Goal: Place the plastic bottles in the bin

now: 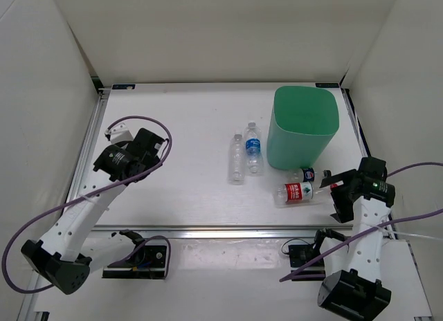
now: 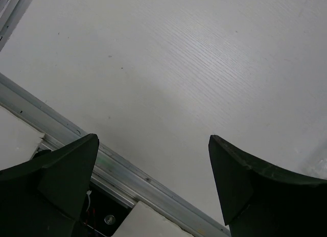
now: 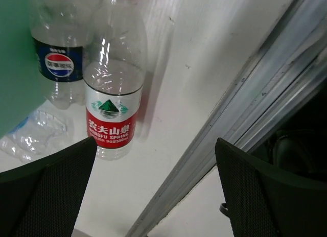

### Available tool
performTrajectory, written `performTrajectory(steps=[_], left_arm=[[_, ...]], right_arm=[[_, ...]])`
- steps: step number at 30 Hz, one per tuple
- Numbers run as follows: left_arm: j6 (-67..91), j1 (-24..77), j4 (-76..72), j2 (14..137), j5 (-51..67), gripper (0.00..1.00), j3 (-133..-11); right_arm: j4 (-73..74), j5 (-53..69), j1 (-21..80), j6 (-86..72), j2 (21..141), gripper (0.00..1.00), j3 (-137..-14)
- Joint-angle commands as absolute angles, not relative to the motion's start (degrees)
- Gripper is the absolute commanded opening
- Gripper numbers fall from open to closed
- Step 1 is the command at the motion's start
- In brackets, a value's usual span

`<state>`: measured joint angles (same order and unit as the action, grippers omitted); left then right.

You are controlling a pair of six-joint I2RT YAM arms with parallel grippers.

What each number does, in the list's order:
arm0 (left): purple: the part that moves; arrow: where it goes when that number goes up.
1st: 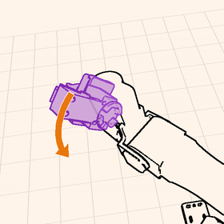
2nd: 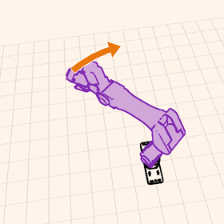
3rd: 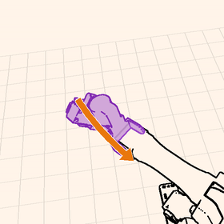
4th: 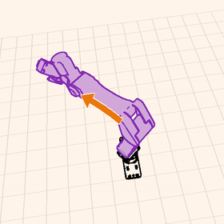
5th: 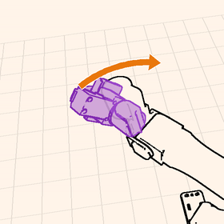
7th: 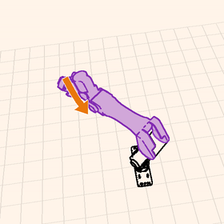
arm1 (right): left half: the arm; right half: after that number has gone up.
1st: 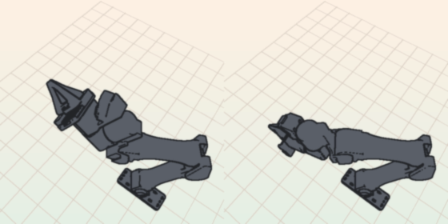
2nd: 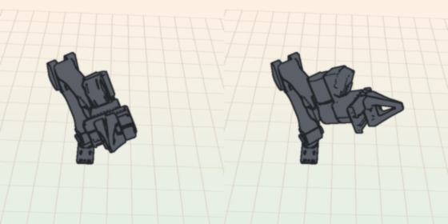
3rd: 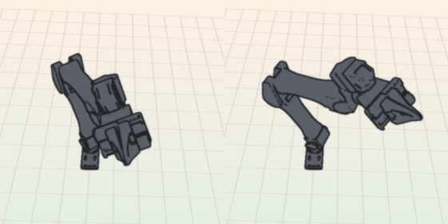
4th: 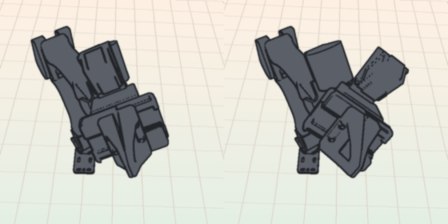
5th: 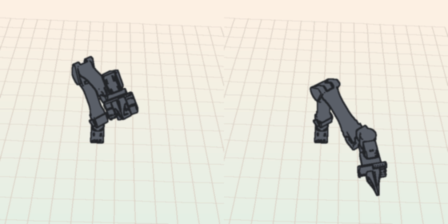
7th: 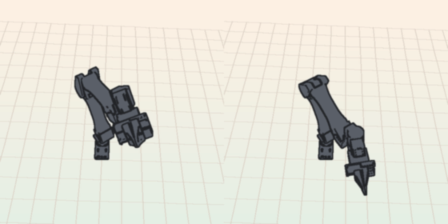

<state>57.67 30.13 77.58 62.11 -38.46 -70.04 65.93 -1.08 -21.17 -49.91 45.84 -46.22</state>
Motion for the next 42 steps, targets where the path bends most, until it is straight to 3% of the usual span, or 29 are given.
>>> performTrajectory(steps=[1,13,24,33,42], left_arm=[[56.4,30.2,81.2,59.9,-38.7,1.00,-68.8],[57.6,30.2,81.8,56.8,-38.1,1.00,-65.1],[57.1,29.2,81.8,57.9,-37.5,1.00,-62.8],[57.1,28.7,81.8,58.4,-37.5,1.00,-62.8],[56.1,28.7,81.8,59.7,-37.0,1.00,-62.8]], right_arm=[[60.1,8.6,-21.8,-46.7,44.3,1.00,-40.8],[43.3,23.0,-21.8,-51.0,48.3,1.00,-25.7],[37.2,20.7,-21.8,-50.4,52.8,1.00,-24.6],[35.7,20.0,-21.8,-55.5,46.6,1.00,-27.9],[30.3,19.3,-21.8,-55.5,59.8,1.00,-29.3]])
